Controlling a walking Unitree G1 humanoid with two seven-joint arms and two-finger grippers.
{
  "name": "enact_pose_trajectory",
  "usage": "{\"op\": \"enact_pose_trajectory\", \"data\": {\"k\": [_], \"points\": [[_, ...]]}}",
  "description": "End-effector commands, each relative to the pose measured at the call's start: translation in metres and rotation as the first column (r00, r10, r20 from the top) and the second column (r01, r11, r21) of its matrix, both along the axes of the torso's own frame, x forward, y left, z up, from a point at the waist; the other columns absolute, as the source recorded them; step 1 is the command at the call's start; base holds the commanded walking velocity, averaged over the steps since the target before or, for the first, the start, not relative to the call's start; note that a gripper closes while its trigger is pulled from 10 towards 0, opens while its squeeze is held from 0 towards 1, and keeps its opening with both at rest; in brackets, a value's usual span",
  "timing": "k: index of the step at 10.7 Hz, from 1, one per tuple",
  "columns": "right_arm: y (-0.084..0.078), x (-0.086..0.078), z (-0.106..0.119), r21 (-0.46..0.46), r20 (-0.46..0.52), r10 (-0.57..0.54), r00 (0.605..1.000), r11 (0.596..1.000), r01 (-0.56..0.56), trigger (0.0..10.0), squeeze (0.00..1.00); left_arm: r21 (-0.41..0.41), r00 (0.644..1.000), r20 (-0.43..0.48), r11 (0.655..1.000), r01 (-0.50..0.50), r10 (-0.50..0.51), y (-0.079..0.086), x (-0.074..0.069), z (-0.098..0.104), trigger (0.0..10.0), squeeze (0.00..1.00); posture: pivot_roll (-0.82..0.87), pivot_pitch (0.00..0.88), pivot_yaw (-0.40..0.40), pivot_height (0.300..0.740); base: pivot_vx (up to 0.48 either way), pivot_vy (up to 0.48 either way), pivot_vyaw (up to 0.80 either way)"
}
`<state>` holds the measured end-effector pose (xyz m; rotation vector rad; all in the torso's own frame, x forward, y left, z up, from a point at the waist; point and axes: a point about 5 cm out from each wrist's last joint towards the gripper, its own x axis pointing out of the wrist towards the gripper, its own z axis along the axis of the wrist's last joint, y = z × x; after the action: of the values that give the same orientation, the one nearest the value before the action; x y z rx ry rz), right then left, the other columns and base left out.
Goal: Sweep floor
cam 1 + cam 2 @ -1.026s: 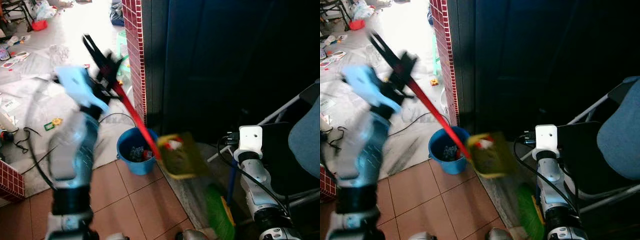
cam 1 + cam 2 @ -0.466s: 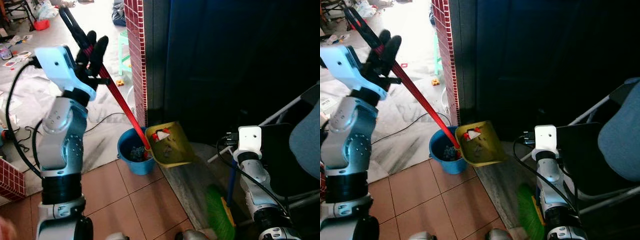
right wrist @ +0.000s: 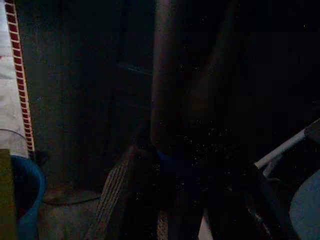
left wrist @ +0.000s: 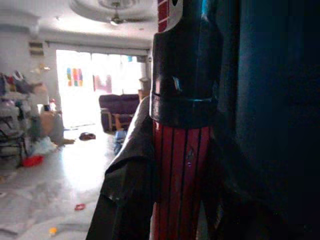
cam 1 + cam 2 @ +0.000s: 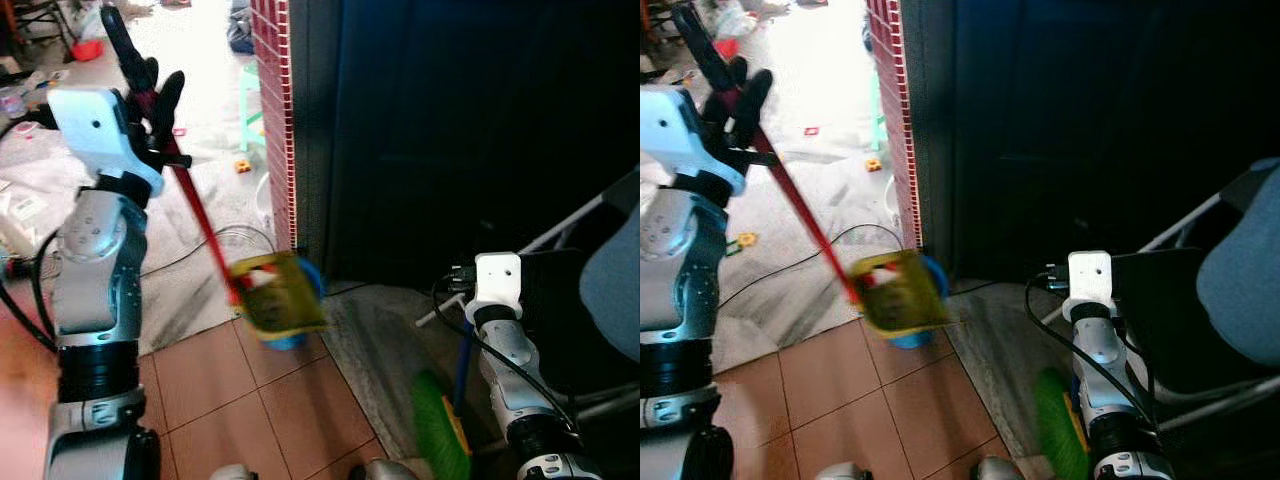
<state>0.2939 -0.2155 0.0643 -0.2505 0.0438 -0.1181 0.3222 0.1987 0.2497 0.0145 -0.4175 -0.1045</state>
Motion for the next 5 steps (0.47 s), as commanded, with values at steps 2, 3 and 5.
{"op": "enact_pose_trajectory", "data": {"k": [2,3,5], "points": [[0.001,0.0,-0.004,-0.011,-0.028,0.018,0.999,1.0,-0.018,10.0,0.0,0.036,0.989,0.11,0.994,-0.102,0.097,0.012,0.002,0.014,10.0,0.0,-0.03,0.0,0.0,0.74,0.0,0.0,0.0],[0.002,0.0,-0.003,-0.011,-0.027,0.02,0.999,1.0,-0.021,10.0,0.0,0.052,0.985,0.121,0.991,-0.127,0.12,0.012,0.004,0.012,10.0,0.0,-0.03,0.0,0.0,0.74,0.0,0.0,0.0],[0.003,0.001,-0.002,-0.008,-0.023,0.026,0.999,1.0,-0.026,10.0,0.0,0.116,0.971,0.171,0.976,-0.186,0.165,0.006,0.012,0.012,10.0,0.0,-0.03,0.0,-0.004,0.74,0.0,0.0,0.0]]}}
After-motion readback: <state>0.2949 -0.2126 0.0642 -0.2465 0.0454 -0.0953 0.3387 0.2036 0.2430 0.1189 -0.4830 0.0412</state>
